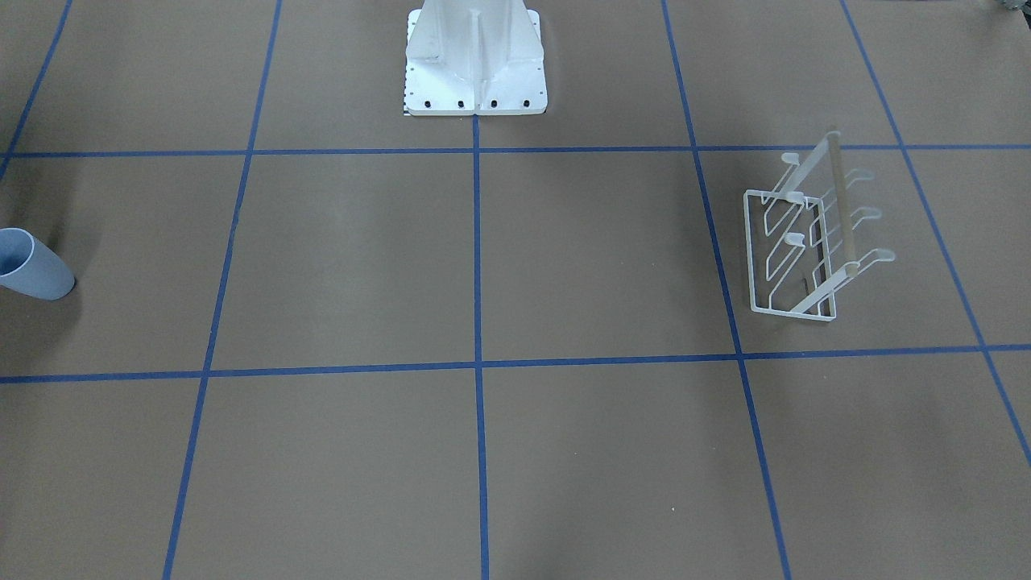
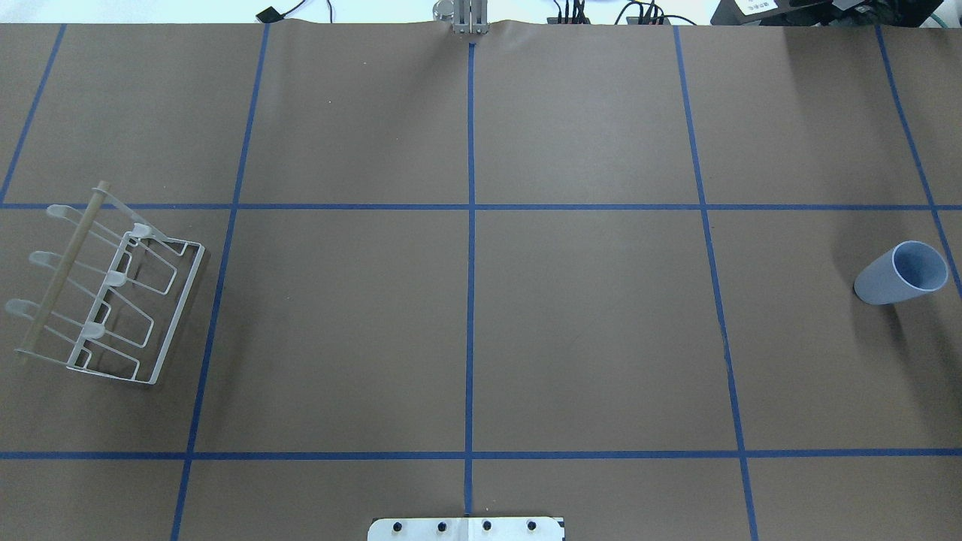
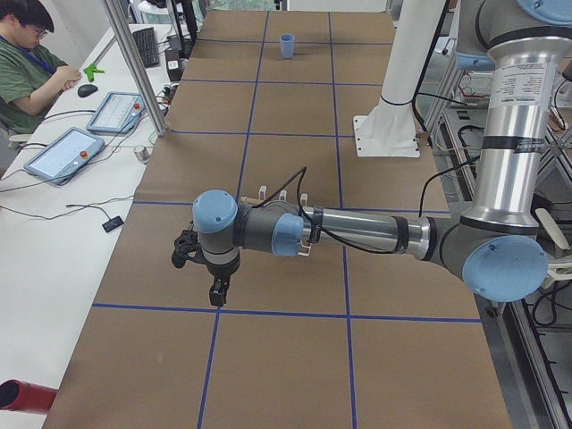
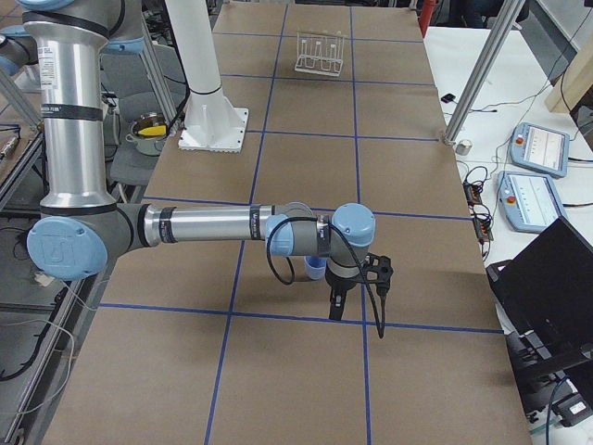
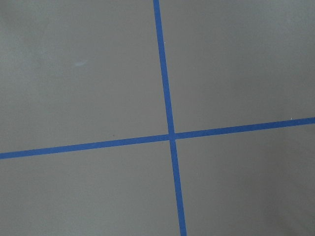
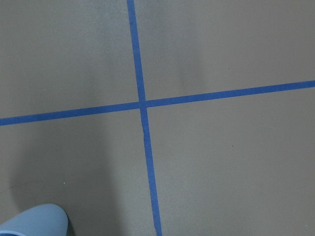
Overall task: Hang cup on cup holder
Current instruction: 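Move the right gripper down toward the light blue cup's rim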
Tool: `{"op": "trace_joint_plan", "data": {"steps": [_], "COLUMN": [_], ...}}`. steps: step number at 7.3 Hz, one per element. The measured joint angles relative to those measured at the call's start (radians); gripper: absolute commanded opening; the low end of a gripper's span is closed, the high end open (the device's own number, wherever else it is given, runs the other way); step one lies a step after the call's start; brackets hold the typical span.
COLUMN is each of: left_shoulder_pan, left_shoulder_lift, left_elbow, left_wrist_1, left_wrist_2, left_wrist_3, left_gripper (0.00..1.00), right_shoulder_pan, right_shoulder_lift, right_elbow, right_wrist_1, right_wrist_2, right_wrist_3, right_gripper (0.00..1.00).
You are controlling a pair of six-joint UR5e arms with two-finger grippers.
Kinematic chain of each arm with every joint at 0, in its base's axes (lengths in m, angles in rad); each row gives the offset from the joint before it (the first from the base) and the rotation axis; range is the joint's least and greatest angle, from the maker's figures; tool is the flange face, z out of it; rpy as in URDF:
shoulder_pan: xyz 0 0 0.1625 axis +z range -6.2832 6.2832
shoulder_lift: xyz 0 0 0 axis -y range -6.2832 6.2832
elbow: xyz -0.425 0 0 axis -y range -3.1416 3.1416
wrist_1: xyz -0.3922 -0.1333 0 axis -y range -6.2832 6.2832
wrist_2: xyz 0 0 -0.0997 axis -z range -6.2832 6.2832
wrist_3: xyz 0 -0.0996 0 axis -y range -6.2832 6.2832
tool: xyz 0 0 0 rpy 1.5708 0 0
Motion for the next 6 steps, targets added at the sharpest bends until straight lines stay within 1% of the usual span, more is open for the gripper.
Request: {"op": "trace_joint_plan", "data": {"steps": [2,3,4,6], "left_shoulder_pan": [-0.005,-0.005,-0.004,-0.001], "left_shoulder_lift": [0.004,0.005,0.018,0.058], "left_elbow": [-0.026,-0.045,-0.078,-0.141], "left_wrist_1": [-0.001,-0.003,-0.006,-0.008], "left_wrist_2": [0.0,0.01,0.029,0.044], "left_wrist_3": [-0.001,-0.002,-0.005,-0.007], "left_gripper": [0.99,0.99,0.99,0.99], "right_shoulder_pan": [-0.001,-0.001,-0.001,-0.011], "right_shoulder_lift": [0.007,0.01,0.023,0.043], "right_elbow": [0.004,0.005,0.005,0.015], "right_wrist_1": [0.012,0.036,0.057,0.072], "right_wrist_2": [0.0,0.0,0.003,0.035], "right_wrist_3": [0.002,0.007,0.016,0.021], "right_gripper": [1.0,1.0,1.0,1.0]}}
